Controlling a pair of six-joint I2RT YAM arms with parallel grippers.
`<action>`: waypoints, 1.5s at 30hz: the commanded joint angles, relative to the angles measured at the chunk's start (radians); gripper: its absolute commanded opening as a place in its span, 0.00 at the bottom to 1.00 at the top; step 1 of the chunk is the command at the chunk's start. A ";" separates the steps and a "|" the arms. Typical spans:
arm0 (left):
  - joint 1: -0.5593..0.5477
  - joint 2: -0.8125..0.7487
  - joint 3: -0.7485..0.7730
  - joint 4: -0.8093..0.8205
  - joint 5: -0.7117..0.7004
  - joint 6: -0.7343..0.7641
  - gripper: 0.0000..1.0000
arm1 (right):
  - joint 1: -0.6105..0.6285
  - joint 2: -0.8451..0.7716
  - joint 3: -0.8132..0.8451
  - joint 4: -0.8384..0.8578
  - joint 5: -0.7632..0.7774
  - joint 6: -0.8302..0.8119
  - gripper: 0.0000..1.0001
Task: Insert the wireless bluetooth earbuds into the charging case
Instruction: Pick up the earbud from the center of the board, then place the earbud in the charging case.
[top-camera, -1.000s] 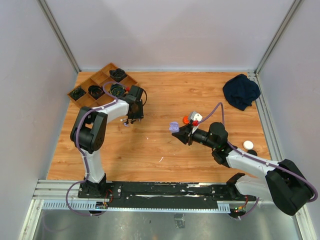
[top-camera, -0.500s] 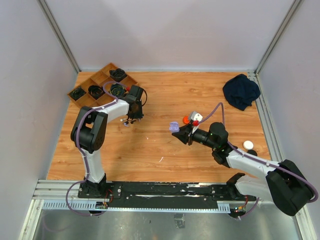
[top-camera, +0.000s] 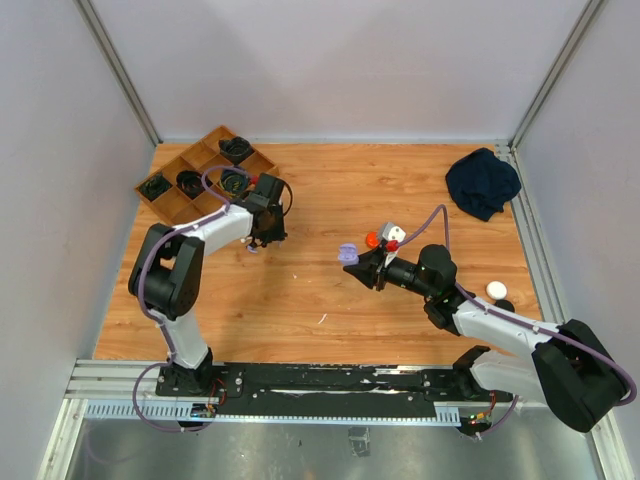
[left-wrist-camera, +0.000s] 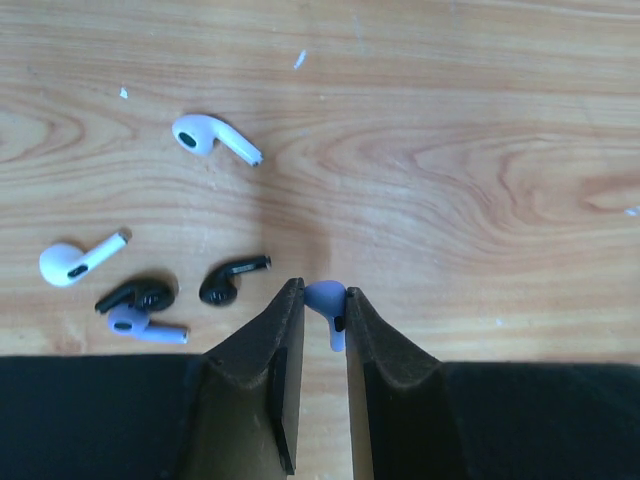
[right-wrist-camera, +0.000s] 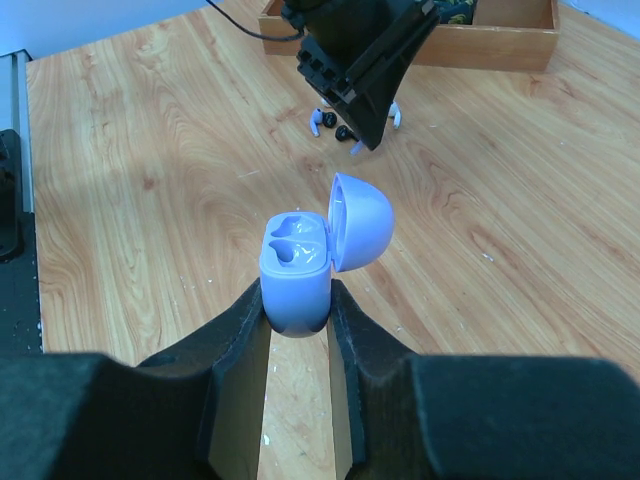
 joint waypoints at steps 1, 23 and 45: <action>-0.029 -0.141 -0.027 0.021 0.004 -0.015 0.23 | -0.019 -0.016 -0.001 0.062 -0.032 0.025 0.14; -0.281 -0.659 -0.184 0.233 -0.017 -0.054 0.25 | -0.020 0.037 0.026 0.255 -0.118 0.057 0.16; -0.488 -0.906 -0.432 0.617 -0.041 -0.023 0.26 | -0.020 0.180 0.053 0.616 -0.159 0.135 0.17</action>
